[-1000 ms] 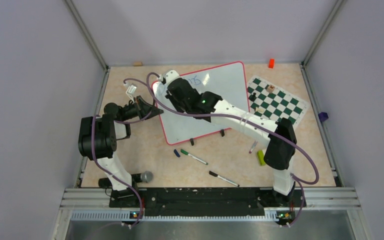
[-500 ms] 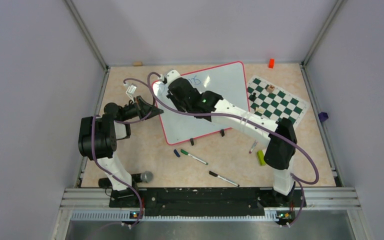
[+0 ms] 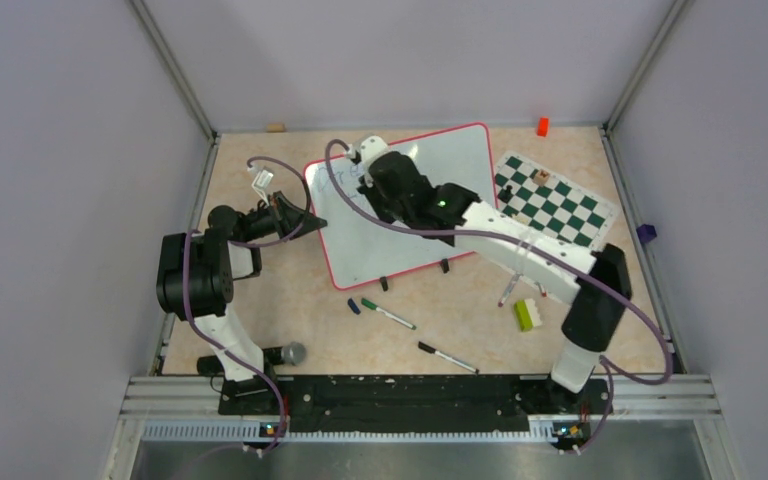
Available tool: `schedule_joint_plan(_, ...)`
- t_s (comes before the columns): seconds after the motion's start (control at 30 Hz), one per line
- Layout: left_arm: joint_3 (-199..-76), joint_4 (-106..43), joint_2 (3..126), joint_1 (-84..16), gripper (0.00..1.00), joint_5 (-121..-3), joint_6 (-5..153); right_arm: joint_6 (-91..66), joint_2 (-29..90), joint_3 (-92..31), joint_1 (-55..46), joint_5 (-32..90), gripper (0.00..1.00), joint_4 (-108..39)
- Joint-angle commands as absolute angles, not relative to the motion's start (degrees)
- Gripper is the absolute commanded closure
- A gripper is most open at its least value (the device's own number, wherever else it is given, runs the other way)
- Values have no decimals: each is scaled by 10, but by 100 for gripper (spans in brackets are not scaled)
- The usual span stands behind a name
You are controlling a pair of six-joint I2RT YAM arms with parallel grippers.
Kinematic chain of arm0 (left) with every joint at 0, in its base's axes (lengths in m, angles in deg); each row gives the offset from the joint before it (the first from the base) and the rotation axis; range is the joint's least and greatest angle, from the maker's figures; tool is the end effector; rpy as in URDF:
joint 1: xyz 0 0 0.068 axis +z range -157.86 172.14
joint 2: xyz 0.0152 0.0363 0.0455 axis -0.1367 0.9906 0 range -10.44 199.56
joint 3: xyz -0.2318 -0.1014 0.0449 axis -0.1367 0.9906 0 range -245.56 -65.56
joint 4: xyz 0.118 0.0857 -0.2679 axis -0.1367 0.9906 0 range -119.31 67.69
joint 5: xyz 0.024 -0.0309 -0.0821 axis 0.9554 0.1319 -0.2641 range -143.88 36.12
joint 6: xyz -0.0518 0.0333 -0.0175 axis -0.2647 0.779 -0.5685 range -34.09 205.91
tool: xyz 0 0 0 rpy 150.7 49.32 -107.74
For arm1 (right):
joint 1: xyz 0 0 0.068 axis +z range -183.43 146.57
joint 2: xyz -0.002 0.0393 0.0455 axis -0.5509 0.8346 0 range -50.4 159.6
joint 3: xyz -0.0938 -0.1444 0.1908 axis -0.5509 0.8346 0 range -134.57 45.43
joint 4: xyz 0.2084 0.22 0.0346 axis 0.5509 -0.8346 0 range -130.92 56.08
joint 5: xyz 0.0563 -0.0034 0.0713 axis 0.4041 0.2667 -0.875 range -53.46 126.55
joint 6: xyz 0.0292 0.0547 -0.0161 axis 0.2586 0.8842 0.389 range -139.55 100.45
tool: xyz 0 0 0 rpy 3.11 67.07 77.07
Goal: Write a sentence on the whiteboard
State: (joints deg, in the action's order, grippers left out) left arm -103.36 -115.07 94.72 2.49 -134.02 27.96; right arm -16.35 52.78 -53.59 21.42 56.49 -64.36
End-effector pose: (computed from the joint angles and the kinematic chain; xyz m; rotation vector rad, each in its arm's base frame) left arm 0.3339 0.0113 0.1330 0.4539 1.6661 -1.4943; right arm 0.2847 0.3749 0.3249 -0.7516 2.0050 0.2154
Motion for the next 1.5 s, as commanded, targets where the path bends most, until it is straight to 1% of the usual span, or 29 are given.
schedule_joint_plan(0.0, -1044, -1221, 928, 21, 100, -1356, 290, -192, 328, -417, 189, 469, 100, -497)
schedule_joint_plan(0.03, -1043, -1221, 929, 21, 100, -1356, 290, -191, 282, -375, 173, 431, 100, -452)
schedule_joint_plan(0.1, -1043, -1221, 929, 21, 100, -1357, 291, -152, 215, -337, 106, 322, 100, -425)
schedule_joint_plan(0.2, -1041, -1221, 925, 21, 100, -1357, 294, -128, 124, -273, 47, 281, 100, -385)
schedule_joint_plan(0.3, -1039, -1221, 923, 21, 100, -1357, 296, -117, 86, -235, 21, 287, 100, -398)
schedule_joint_plan(0.53, -1025, -1221, 912, 24, 100, -1356, 305, -77, -17, -114, 19, 312, 100, -387)
schedule_joint_plan(0.63, -1024, -1221, 913, 25, 100, -1355, 302, -80, -48, -115, 19, 312, 100, -434)
schedule_joint_plan(0.77, -1025, -1221, 914, 26, 100, -1354, 297, -92, -74, -135, 18, 329, 100, -504)
schedule_joint_plan(0.87, -1023, -1221, 915, 25, 100, -1346, 296, -94, -101, -130, 19, 343, 100, -524)
schedule_joint_plan(0.97, -1024, -1221, 916, 23, 100, -1343, 294, -101, -110, -119, 19, 327, 100, -536)
schedule_joint_plan(1.13, -1022, -1221, 916, 22, 100, -1332, 298, -94, -107, -102, 19, 323, 100, -532)
schedule_joint_plan(1.47, -980, -1221, 873, 22, 100, -1315, 340, -76, -89, -75, 19, 285, 100, -504)
